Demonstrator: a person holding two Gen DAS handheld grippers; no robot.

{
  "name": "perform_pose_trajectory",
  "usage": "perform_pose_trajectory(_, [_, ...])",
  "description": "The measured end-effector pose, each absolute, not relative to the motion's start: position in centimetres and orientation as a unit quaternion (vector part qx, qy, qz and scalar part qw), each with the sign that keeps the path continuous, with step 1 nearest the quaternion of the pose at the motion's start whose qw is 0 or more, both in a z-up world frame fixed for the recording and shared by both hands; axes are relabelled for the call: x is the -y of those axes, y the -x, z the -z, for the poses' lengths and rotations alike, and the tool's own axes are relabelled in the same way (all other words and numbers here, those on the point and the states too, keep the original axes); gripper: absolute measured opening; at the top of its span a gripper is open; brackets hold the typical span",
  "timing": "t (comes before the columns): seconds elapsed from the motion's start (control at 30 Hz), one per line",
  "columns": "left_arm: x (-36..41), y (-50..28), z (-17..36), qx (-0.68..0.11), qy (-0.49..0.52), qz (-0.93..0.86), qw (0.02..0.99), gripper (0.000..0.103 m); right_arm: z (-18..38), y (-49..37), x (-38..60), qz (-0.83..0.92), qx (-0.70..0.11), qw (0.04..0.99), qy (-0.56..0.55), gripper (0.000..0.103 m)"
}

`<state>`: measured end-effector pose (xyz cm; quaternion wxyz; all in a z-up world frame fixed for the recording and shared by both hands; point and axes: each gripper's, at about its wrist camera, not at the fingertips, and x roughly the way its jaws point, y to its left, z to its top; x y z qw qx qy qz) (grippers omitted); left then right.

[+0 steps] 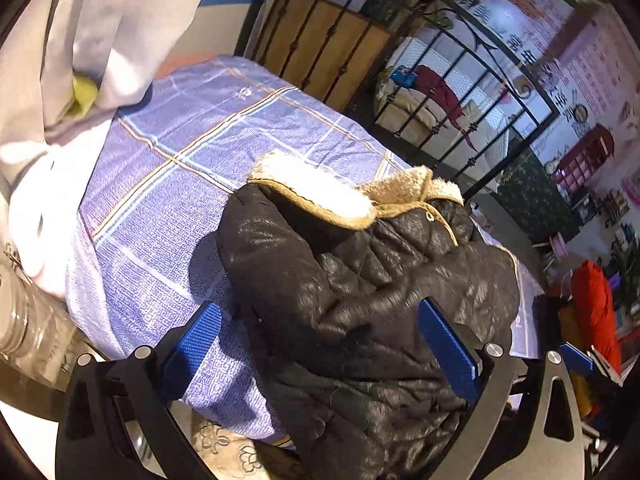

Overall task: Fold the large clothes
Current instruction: 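Grasp the jacket's fleece-cuffed sleeve with the right tool and lift it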

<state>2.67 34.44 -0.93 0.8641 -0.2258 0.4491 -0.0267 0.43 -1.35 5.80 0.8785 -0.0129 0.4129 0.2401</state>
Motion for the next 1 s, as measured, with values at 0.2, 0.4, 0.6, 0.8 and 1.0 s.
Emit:
perform_pose_trajectory(0.2, [-35.8, -9.4, 6.0, -0.536, 0.229, 0.014, 0.812, 0.096, -6.1, -9.7, 13.5, -0.121, -0.426, 0.889, -0.115, 0.089])
perform_pose_trajectory(0.4, [-35.2, -9.7, 10.1, -0.557, 0.254, 0.032, 0.79, 0.075, -1.3, -23.3, 24.1, 0.012, -0.481, 0.853, -0.203, 0.089])
perform_pose_trajectory(0.6, [-35.7, -8.7, 10.6, -0.553, 0.263, 0.038, 0.79, 0.037, 10.7, -30.8, 29.1, 0.055, -0.615, 0.737, -0.276, 0.078])
perform_pose_trajectory(0.8, [-34.4, -8.2, 9.3, -0.548, 0.218, 0.041, 0.807, 0.017, 11.4, -28.9, 25.3, 0.014, -0.602, 0.771, -0.209, 0.027])
perform_pose_trajectory(1.0, [-34.5, -7.8, 3.6, -0.495, 0.196, 0.061, 0.844, 0.012, -0.9, -19.8, 28.2, -0.007, -0.46, 0.867, -0.189, 0.024])
